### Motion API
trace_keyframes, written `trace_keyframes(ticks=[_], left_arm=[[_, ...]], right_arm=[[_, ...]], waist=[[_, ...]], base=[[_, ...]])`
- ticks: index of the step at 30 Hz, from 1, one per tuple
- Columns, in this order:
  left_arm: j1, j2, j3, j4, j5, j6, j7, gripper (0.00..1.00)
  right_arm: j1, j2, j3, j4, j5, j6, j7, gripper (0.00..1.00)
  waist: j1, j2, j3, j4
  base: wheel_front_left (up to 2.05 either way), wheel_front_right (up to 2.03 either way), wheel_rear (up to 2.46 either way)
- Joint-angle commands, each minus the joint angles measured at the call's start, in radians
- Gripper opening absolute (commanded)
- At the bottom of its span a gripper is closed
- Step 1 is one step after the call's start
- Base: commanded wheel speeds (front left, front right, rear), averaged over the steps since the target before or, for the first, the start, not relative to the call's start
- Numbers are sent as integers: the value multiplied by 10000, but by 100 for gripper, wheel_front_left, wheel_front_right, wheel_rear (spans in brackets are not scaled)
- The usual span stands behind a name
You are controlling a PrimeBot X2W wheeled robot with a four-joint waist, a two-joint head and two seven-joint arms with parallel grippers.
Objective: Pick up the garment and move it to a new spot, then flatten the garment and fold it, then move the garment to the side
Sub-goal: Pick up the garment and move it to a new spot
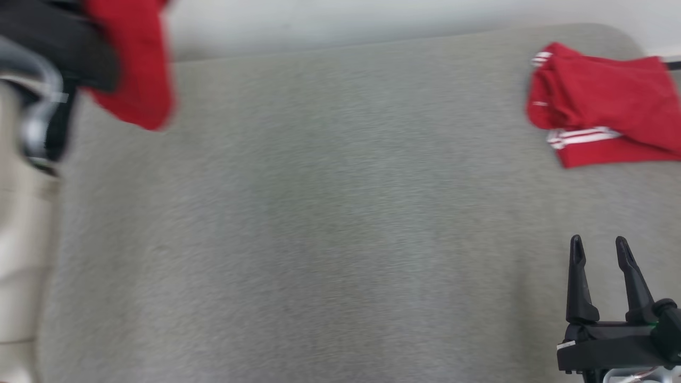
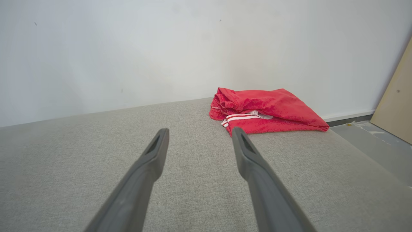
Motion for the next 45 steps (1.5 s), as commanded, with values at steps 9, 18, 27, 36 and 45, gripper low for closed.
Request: trace_keyframes(ticks=[9, 18, 27, 36, 45], left_arm=[[1909, -1760, -1445, -1231, -251, 348, 572, 0], [3937, -2569, -2314, -491, -248, 558, 91, 0], [5275, -3050, -3534, 389, -177, 384, -502, 100], [5459, -2525, -2771, -256, -179, 938, -2059, 100], [7138, -1056, -1171, -1469, -284, 1800, -2534, 100]], right_arm=[[66, 270, 114, -97, 171, -22, -24, 100], [-168, 360, 223, -67, 193, -22, -25, 100], [-307, 336, 375, -1, 115, -23, -24, 100], [75, 91, 472, 24, 34, -23, -26, 100], [517, -93, 563, -27, 63, -23, -26, 100]], waist=[[1, 1, -348, -2113], [1, 1, -161, -1894], [1, 1, -299, -1130], [1, 1, -1132, -40], [1, 1, -1954, 989]], base=[[0, 0, 0], [0, 0, 0], [0, 0, 0], [0, 0, 0], [0, 0, 0]])
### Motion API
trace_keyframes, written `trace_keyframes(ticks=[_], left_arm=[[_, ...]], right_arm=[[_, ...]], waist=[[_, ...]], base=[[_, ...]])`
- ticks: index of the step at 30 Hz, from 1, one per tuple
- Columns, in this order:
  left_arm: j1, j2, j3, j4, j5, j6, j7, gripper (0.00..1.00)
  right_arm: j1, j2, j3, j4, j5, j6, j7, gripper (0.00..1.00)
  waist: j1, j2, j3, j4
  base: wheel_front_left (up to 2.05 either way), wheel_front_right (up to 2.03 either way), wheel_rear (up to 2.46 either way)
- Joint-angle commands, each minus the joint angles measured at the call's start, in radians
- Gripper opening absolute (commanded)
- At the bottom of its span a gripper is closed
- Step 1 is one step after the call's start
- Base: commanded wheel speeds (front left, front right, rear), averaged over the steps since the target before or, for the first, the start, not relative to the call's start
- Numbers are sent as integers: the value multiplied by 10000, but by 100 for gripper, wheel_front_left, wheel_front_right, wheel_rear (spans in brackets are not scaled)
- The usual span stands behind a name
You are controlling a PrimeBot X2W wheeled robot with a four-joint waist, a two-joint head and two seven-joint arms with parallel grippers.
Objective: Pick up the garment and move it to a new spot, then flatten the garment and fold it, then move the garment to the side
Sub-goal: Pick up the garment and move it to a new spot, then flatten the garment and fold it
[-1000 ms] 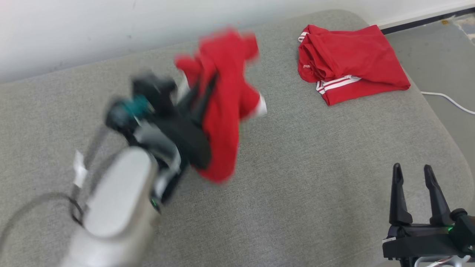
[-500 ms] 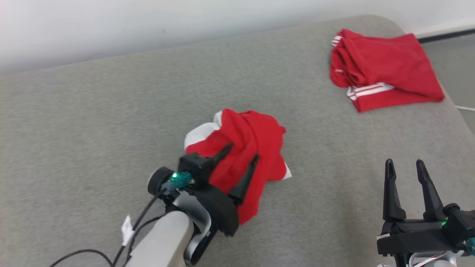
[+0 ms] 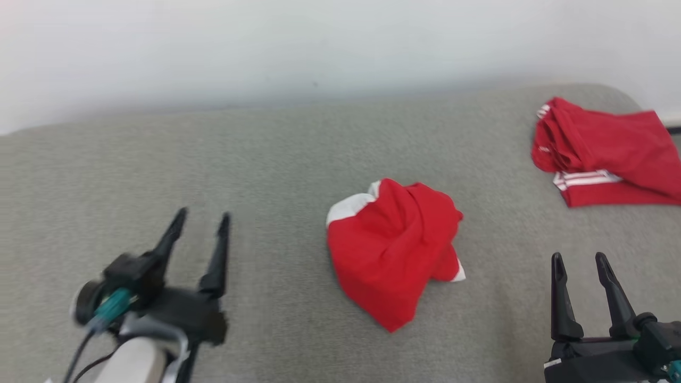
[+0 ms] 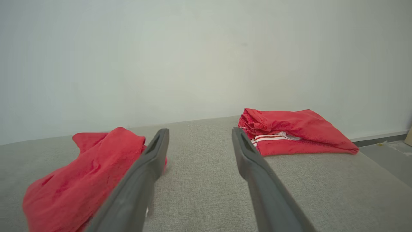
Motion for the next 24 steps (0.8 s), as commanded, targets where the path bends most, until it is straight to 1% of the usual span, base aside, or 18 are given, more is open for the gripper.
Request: trace_keyframes(ticks=[1, 3, 6, 9, 10, 12, 15, 19, 24], left_arm=[[498, 208, 245, -250, -115, 55, -68, 100], [981, 474, 586, -624, -17, 125, -78, 100], [1804, 708, 1180, -1244, 87, 160, -74, 100], [2615, 736, 1756, -1804, 204, 95, -76, 100], [2615, 736, 1756, -1804, 204, 95, -76, 100], [3122, 623, 2070, -2130, 327, 111, -74, 100], [3774, 376, 2543, -2397, 457, -10, -72, 100], [4308, -21, 2913, -2369, 750, -299, -73, 100], [4535, -531, 3189, -2139, 1212, -735, -73, 100]], right_arm=[[152, -79, 11, -9, -17, -23, -2, 100], [222, -120, 46, -19, -17, -23, -2, 100], [279, -150, 71, -3, -10, -23, -3, 100], [390, -158, 102, 28, 28, -23, -2, 100], [390, -158, 102, 28, 28, -23, -2, 100], [433, -152, 130, 41, 46, -23, -2, 100], [501, -147, 201, 73, 96, -23, -2, 100], [613, -141, 238, 145, 191, -23, -2, 100], [744, -101, 289, 300, 271, -23, -2, 100]], waist=[[1, 0, -627, 666], [1, 0, -733, 811], [1, 0, -848, 953], [1, 0, -953, 1055], [1, 0, -953, 1055], [1, 0, -986, 1096], [1, 0, -1001, 1120], [1, 0, -979, 1168], [1, 0, -939, 1221]], base=[[0, 0, 0], [0, 0, 0], [0, 0, 0], [0, 0, 0], [0, 0, 0], [0, 0, 0], [0, 0, 0], [0, 0, 0], [0, 0, 0]])
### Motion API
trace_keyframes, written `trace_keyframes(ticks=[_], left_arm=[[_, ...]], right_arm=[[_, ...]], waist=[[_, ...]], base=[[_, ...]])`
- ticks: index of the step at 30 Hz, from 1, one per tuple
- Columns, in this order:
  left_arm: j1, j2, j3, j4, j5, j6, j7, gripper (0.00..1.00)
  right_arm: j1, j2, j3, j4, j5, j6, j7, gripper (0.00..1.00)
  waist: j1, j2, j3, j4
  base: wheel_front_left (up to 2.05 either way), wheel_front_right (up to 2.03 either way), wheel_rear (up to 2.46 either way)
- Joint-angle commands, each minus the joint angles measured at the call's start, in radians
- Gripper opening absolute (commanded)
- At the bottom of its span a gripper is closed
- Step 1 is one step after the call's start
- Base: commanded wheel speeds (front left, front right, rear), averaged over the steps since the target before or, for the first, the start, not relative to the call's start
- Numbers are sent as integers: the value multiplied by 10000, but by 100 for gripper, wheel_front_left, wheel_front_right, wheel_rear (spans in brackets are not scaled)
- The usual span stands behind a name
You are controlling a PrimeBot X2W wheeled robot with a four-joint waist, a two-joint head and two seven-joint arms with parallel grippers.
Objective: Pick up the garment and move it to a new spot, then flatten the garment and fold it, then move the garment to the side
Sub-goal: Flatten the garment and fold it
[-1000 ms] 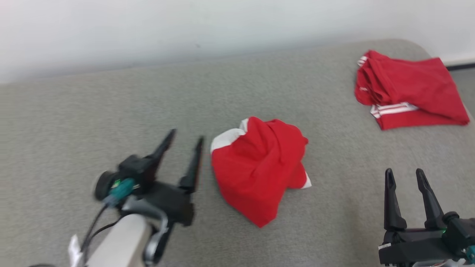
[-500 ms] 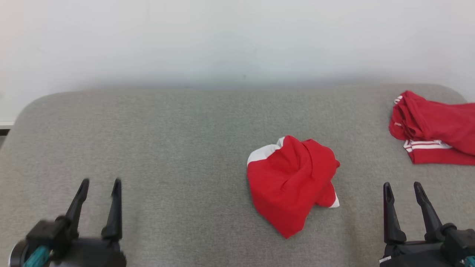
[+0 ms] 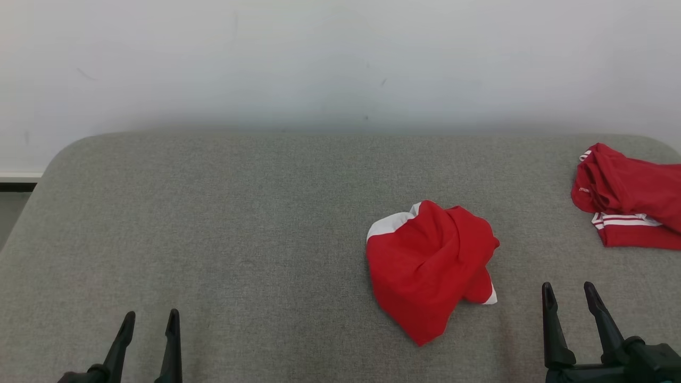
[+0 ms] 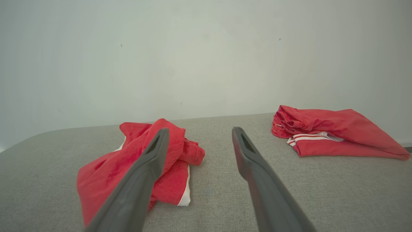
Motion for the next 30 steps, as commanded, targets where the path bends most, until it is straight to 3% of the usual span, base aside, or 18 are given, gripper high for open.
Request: trace_keyframes(ticks=[1, 16, 30], left_arm=[[113, -53, 67, 60, 149, -76, -4, 100], [-130, -858, 911, 352, 998, -823, -5, 100], [-854, -1125, 653, 503, 1396, -1022, -5, 100]], right_arm=[[83, -9, 5, 24, 74, -23, 0, 100], [-31, -30, 97, 144, 96, -23, 0, 100], [-175, -26, 143, 149, 68, -23, -2, 100]], waist=[[1, 0, 28, -1], [1, 0, 240, -105], [1, 0, 458, -226]], base=[[0, 0, 0], [0, 0, 0], [0, 0, 0]])
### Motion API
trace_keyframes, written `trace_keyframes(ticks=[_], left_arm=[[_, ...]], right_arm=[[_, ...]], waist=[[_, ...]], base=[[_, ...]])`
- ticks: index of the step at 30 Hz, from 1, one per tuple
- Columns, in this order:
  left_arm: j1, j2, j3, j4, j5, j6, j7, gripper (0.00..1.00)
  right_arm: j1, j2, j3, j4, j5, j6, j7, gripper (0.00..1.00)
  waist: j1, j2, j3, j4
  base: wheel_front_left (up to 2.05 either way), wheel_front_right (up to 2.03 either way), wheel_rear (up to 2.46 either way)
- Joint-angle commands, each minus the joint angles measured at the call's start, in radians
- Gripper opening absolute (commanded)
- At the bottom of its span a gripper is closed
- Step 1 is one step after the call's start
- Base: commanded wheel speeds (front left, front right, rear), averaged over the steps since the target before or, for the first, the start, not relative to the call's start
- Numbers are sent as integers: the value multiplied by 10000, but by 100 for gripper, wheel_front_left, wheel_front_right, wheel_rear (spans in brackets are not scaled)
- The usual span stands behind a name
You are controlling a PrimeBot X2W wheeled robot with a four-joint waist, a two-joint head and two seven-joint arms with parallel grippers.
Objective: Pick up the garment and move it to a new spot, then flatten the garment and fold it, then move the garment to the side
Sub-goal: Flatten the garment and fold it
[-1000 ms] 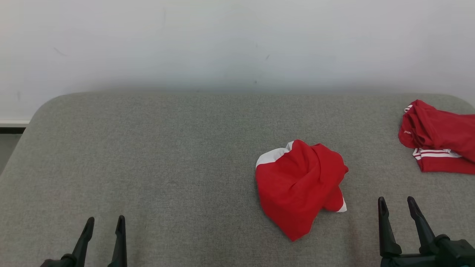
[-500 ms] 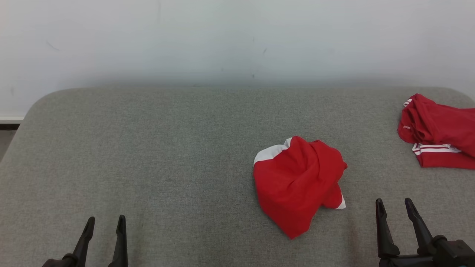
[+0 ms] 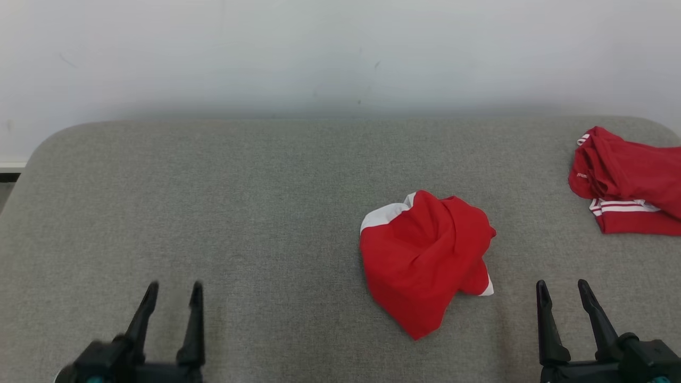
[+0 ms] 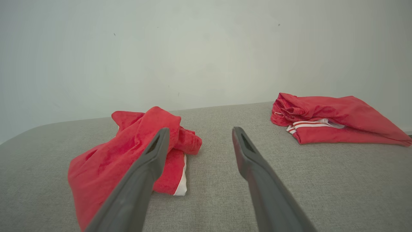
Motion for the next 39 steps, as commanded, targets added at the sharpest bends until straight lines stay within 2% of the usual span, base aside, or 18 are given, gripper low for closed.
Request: trace_keyframes(ticks=[1, 8, 20, 30, 31, 32, 33, 39], left_arm=[[-438, -53, -165, 33, 108, -12, -4, 100], [-3005, -137, -1816, 988, -169, -63, -4, 100], [-6509, -70, -5521, 4258, -1574, -60, 409, 100], [-7748, -118, -6828, 6455, -2646, -62, 372, 100], [-7820, -143, -6944, 6643, -2677, -62, 370, 40], [-7921, -161, -7049, 6792, -2748, -62, 332, 13], [-7986, -176, -7126, 6920, -2870, -62, 316, 0], [-8407, -112, -7095, 7462, -3223, -61, 54, 0]], right_arm=[[-99, -12, 35, -10, -23, -23, 0, 100], [-424, 27, 158, 27, 38, -23, -2, 100], [-943, 216, 51, 12, 103, -23, 0, 100], [-1180, 314, 69, -32, 38, -23, 0, 100], [-1180, 317, 64, -33, 37, -23, 0, 100], [-1178, 321, 60, -40, 35, -23, 0, 100], [-1165, 322, 45, -44, 29, -23, 0, 100], [-1024, 313, -111, -20, -45, -23, 0, 100]], waist=[[-1, 0, 94, -83], [-1, 0, 558, -687], [-1, 0, 1544, -2028], [-1, 0, 1946, -2633], [-1, 0, 1959, -2661], [-1, 0, 1967, -2684], [-1, 0, 1960, -2695], [-1, 0, 1740, -2513]], base=[[0, 0, 0], [0, 0, 0], [0, 0, 0], [0, 0, 0], [0, 0, 0], [0, 0, 0], [0, 0, 0], [0, 0, 0]])
